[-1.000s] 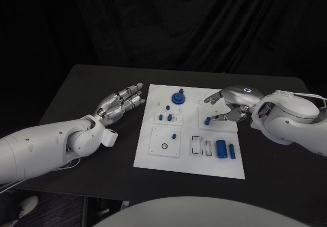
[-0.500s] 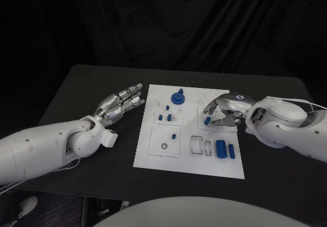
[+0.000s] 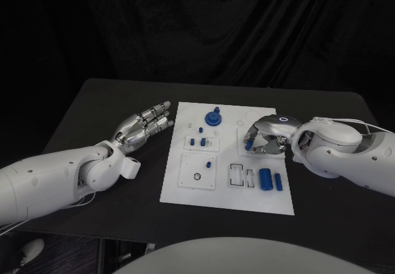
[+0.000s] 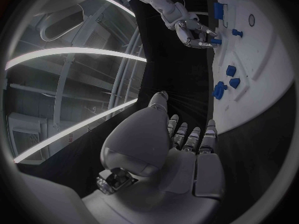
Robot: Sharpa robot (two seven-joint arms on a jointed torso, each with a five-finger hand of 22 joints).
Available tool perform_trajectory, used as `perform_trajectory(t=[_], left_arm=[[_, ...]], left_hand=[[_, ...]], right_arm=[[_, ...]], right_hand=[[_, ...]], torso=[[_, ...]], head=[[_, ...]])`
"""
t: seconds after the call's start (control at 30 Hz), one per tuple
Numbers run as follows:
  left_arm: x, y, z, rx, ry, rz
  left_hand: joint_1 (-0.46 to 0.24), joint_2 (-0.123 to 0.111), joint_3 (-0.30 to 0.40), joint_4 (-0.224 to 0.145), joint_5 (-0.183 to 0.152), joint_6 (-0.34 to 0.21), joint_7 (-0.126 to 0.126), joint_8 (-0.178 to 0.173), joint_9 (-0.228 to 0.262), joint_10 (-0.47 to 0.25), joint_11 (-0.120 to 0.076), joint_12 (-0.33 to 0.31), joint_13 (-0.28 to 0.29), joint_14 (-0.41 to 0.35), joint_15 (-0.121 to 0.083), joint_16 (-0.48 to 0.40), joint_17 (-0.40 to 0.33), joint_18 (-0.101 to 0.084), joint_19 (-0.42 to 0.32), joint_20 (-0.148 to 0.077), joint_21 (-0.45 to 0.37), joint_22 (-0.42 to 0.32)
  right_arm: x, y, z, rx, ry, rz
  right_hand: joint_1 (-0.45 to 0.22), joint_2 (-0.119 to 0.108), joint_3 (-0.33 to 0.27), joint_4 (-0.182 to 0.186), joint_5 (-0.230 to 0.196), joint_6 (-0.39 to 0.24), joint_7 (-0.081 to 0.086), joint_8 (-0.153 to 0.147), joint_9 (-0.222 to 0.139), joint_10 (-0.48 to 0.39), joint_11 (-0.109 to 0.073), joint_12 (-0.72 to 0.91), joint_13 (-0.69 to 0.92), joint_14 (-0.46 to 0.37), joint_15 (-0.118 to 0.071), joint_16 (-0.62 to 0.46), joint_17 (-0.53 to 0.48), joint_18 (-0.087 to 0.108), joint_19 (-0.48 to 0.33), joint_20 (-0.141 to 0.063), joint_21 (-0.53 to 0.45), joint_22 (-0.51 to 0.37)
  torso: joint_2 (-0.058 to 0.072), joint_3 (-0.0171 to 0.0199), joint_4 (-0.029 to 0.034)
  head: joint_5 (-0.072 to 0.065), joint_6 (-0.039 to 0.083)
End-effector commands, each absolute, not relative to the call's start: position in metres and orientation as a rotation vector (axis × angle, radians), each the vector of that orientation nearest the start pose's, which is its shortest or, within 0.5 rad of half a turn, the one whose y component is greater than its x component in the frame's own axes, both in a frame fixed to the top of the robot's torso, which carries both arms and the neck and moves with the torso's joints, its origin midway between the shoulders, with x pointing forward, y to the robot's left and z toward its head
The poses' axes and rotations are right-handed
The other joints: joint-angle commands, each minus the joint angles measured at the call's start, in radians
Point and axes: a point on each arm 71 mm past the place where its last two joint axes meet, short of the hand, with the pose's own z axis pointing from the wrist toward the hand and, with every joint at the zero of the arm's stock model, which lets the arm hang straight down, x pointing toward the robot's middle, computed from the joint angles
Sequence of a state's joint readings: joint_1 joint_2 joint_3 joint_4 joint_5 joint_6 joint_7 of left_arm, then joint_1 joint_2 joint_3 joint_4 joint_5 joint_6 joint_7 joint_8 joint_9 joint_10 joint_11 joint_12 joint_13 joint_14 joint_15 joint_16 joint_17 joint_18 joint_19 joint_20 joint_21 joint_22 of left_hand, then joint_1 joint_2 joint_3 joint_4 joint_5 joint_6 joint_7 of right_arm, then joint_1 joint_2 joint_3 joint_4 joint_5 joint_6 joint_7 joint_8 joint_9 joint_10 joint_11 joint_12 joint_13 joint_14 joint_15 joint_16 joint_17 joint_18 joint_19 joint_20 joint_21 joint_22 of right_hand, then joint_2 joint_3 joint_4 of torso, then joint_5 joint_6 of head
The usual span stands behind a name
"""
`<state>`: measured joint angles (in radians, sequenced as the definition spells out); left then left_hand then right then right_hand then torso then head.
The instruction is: Assemble the parts on the task board
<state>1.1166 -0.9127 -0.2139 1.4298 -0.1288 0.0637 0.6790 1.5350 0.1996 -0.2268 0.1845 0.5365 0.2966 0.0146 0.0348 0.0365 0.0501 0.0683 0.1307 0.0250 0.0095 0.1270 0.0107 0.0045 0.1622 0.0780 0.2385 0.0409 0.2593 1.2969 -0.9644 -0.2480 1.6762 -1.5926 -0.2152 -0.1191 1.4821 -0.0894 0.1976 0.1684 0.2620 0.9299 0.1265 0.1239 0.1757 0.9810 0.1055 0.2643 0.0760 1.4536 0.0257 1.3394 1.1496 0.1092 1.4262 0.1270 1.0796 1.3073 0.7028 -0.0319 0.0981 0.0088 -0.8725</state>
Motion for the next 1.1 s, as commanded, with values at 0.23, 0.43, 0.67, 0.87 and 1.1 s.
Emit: perform_trajectory(t=[0.23, 0.43, 0.67, 0.87, 1.1], left_arm=[[0.445, 0.255, -0.256, -0.904, 1.465, -1.843], [0.445, 0.255, -0.257, -0.906, 1.469, -1.843], [0.445, 0.255, -0.258, -0.909, 1.475, -1.840], [0.445, 0.254, -0.258, -0.912, 1.481, -1.837], [0.444, 0.254, -0.259, -0.914, 1.483, -1.834]], left_hand=[[0.002, 0.007, 0.002, -0.010, 0.003, 0.008, 0.007, 0.003, 0.001, -0.001, -0.008, 0.002, 0.000, 0.003, 0.010, -0.004, 0.001, 0.015, 0.005, 0.015, 0.002, 0.004], [0.003, 0.008, 0.003, -0.012, 0.003, 0.012, 0.013, 0.003, 0.001, -0.001, -0.010, 0.002, 0.000, 0.003, 0.011, -0.004, 0.000, 0.016, 0.006, 0.017, 0.003, 0.004], [0.003, 0.009, 0.004, -0.013, 0.003, 0.014, 0.017, 0.004, 0.002, -0.002, -0.012, 0.002, 0.000, 0.003, 0.012, -0.004, 0.000, 0.016, 0.006, 0.018, 0.003, 0.004], [0.003, 0.010, 0.004, -0.013, 0.003, 0.013, 0.018, 0.004, 0.002, -0.002, -0.013, 0.001, 0.000, 0.003, 0.012, -0.003, 0.001, 0.016, 0.006, 0.019, 0.003, 0.004], [0.003, 0.010, 0.004, -0.013, 0.003, 0.013, 0.018, 0.004, 0.002, -0.002, -0.013, 0.001, 0.000, 0.003, 0.013, -0.003, 0.001, 0.016, 0.006, 0.019, 0.003, 0.004]], right_arm=[[0.437, -0.212, -0.213, -0.443, 1.827, 0.547], [0.436, -0.211, -0.210, -0.437, 1.784, 0.575], [0.431, -0.210, -0.202, -0.432, 1.700, 0.608], [0.424, -0.208, -0.194, -0.427, 1.661, 0.628], [0.418, -0.197, -0.171, -0.479, 1.631, 0.642]], right_hand=[[0.033, -0.002, 0.071, -0.025, 0.019, 0.071, 0.003, 0.020, 0.024, 0.121, -0.032, -0.002, 0.004, -0.001, -0.031, -0.011, -0.007, -0.014, 0.000, -0.026, 0.002, 0.139], [0.051, 0.002, 0.096, -0.045, 0.017, 0.092, 0.005, 0.026, 0.037, 0.160, -0.040, -0.004, 0.008, 0.000, -0.039, -0.013, -0.007, -0.015, 0.002, -0.035, 0.007, 0.140], [0.048, 0.010, 0.108, -0.055, -0.021, 0.141, -0.003, 0.052, 0.065, 0.186, -0.045, -0.025, 0.007, 0.001, -0.043, -0.018, -0.012, -0.016, 0.003, -0.040, 0.010, 0.140], [0.045, 0.012, 0.108, -0.057, -0.027, 0.153, -0.007, 0.062, 0.077, 0.191, -0.046, -0.038, 0.005, 0.002, -0.044, -0.019, -0.011, -0.018, 0.004, -0.041, 0.016, 0.142], [0.038, 0.014, 0.107, -0.055, -0.032, 0.161, -0.009, 0.070, 0.089, 0.191, -0.046, -0.054, 0.001, 0.003, -0.043, -0.020, -0.011, -0.018, 0.005, -0.041, 0.017, 0.142]], torso=[[0.000, -0.0005, -0.0007], [-0.001, 0.0000, 0.0005], [-0.001, 0.0001, -0.0006], [-0.002, -0.0005, -0.0011], [-0.003, -0.0004, -0.0010]], head=[[0.004, 0.000], [0.003, 0.000], [0.009, 0.000], [0.014, 0.000], [0.019, 0.000]])
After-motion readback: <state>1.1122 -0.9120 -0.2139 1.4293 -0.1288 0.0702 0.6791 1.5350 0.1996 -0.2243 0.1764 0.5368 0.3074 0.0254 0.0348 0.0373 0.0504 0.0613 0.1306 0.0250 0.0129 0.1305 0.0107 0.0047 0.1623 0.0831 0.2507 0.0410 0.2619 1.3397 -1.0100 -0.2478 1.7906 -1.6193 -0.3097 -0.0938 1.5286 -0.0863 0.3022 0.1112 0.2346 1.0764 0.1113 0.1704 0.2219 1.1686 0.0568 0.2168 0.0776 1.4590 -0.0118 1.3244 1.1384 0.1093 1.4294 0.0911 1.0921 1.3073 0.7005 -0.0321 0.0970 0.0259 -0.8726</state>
